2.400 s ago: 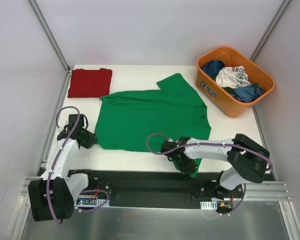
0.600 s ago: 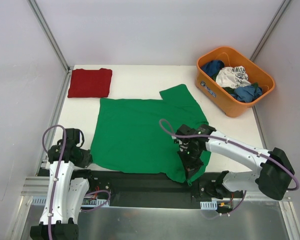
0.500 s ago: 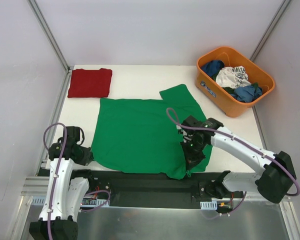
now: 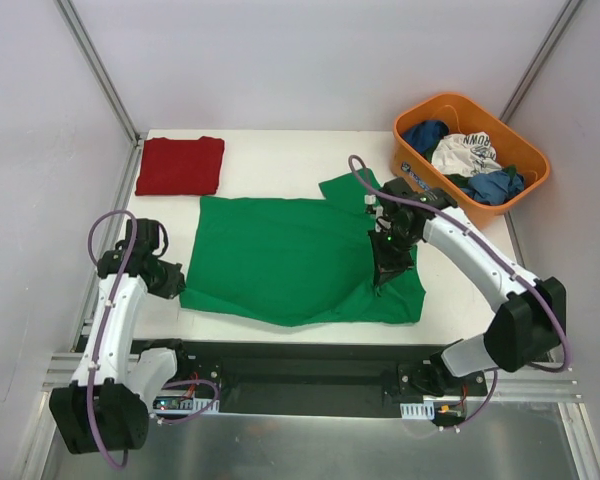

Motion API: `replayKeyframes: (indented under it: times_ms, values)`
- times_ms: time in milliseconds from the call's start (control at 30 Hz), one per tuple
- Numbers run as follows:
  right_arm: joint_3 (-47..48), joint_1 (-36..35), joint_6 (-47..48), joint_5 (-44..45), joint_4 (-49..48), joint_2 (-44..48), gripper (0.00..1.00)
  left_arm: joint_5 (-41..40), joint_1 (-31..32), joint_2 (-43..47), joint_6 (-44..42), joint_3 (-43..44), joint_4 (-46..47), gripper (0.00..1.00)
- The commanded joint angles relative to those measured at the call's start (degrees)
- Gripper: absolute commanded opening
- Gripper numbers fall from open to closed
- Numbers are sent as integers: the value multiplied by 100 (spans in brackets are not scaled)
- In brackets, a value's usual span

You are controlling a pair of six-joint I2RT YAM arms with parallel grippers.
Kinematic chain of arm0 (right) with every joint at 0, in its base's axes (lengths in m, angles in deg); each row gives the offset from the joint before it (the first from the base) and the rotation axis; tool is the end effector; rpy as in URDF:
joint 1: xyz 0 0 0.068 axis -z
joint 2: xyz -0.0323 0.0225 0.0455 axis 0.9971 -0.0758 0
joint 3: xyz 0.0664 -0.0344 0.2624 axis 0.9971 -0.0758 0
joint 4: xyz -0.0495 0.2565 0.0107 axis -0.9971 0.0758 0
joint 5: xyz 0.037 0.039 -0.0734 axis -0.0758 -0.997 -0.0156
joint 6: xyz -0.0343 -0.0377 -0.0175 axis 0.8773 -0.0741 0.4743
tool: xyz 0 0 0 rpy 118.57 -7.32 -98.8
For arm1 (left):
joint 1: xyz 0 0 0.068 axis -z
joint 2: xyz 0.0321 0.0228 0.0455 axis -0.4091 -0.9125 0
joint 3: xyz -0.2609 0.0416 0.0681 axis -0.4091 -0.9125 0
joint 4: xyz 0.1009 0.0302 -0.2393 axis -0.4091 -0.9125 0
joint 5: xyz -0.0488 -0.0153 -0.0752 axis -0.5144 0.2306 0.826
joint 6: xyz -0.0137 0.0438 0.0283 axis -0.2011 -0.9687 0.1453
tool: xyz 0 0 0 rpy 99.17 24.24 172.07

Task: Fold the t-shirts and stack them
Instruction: Fold the flattened tshirt in 1/3 of the way

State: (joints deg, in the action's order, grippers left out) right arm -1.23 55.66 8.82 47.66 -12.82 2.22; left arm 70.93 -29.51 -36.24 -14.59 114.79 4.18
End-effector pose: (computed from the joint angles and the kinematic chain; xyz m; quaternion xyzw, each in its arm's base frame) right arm 0.2209 0.1374 0.2846 -0.2655 0.9480 0.1502 0.0907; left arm 0.1537 0.0171 0.2524 -0.5772 0.7817 -0.0887 0.2190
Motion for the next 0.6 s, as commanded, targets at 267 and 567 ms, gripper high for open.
replayKeyframes:
  times_ms: [267,567]
  values:
    - [1137,556,420,723,-350,-1360,1,-166,-35,-1744,-447,721,1169,0]
    - [1734,846,526,1691,-571,-2318,3,-561,-35,-2853,-834,1187,1380,0]
